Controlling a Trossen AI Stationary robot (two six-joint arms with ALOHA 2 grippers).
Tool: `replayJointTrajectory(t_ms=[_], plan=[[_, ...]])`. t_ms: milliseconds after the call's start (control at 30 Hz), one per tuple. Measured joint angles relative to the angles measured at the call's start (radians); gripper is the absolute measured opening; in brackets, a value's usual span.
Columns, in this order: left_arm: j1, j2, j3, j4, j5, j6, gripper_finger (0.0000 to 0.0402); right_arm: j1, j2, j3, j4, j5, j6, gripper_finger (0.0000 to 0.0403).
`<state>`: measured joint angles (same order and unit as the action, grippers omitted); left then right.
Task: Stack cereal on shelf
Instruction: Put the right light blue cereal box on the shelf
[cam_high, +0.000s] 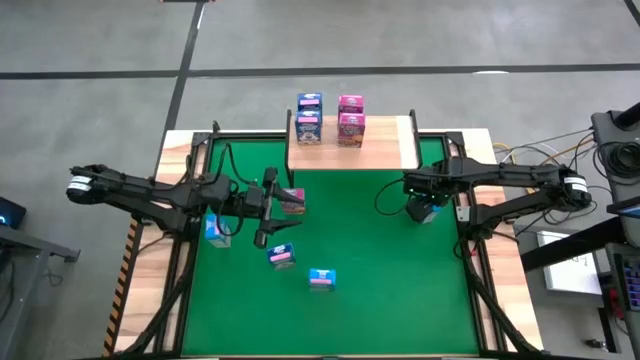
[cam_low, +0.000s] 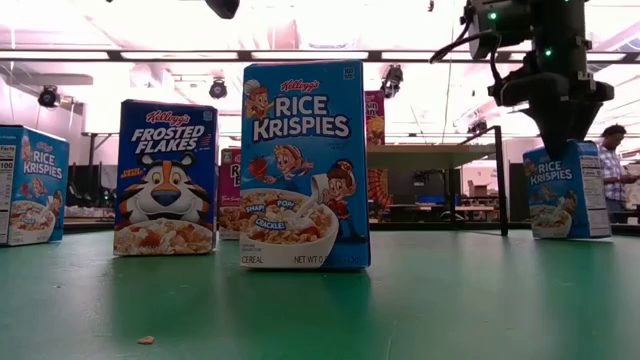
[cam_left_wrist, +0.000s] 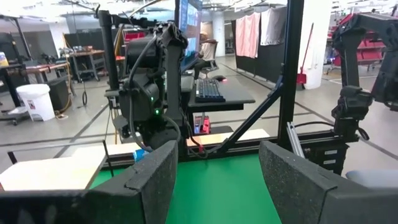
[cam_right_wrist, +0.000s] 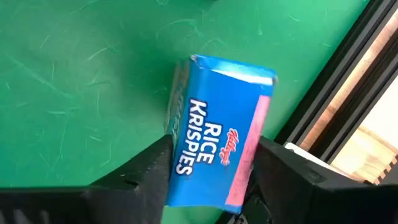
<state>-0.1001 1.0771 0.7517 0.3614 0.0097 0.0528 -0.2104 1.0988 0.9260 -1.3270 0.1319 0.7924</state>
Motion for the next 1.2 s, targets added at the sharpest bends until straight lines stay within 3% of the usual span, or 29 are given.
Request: replayJointTrajectory(t_ms=[200, 400, 667, 800, 900, 1067, 1200], plan=[[-0.001, 0.001, 0.000, -0.016, 0.000, -0.042, 0.0210, 0.000, 0.000, 0.000, 0.000, -0.001, -0.008, 0.0147], [-0.002, 0.001, 0.000, -0.024, 0.000, -0.058, 0.0210, 0.000, 0.000, 0.005, 0.000, -0.041, -0.038, 0.0128], [-0.002, 0.001, 0.000, -0.024, 0.000, -0.059, 0.0210, 0.026, 0.000, 0.137, 0.035, -0.293, -0.166, 0.0131], [-0.002, 0.001, 0.000, -0.022, 0.000, -0.058, 0.0210, 0.060, 0.002, 0.251, 0.089, -0.327, -0.210, 0.0132], [-0.002, 0.001, 0.000, -0.021, 0.000, -0.054, 0.0210, 0.063, 0.003, 0.355, 0.106, -0.270, -0.224, 0.0131], [-0.002, 0.001, 0.000, -0.014, 0.000, -0.049, 0.0210, 0.052, 0.008, 0.516, 0.098, -0.008, -0.296, 0.0125], [-0.002, 0.001, 0.000, -0.010, 0.000, -0.037, 0.0210, -0.009, 0.053, 0.642, 0.055, 0.025, -0.402, 0.0124]])
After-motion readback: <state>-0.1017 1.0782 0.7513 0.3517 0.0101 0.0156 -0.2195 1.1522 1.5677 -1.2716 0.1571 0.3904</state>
